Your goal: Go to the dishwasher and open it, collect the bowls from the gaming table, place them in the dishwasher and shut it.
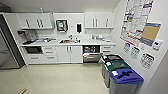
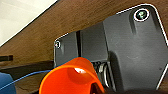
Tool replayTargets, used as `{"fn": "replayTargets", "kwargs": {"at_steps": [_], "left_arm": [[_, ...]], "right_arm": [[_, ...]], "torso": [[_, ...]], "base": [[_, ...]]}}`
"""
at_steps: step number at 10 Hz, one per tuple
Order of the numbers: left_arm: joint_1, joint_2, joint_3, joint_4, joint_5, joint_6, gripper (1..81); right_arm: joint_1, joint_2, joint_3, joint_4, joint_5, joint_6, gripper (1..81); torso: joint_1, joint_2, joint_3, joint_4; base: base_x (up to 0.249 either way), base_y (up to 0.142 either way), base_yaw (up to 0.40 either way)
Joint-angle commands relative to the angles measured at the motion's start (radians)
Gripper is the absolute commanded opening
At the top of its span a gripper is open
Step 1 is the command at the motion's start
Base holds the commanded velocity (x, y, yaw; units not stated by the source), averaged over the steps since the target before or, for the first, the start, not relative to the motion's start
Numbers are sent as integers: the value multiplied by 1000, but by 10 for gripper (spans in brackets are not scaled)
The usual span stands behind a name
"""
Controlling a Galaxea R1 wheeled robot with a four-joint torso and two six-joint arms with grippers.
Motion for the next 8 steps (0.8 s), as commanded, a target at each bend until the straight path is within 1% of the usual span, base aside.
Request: {"fn": "replayTargets", "kwargs": {"at_steps": [1,8], "left_arm": [[-48,-28,11,-1,20,0,10],[-49,-33,11,-1,19,0,10]], "right_arm": [[51,-18,11,-15,-35,-1,10],[54,-19,14,-15,-37,-1,10]], "torso": [[0,0,0,0],[0,0,0,0]], "base": [[157,0,0],[157,0,0]]}}
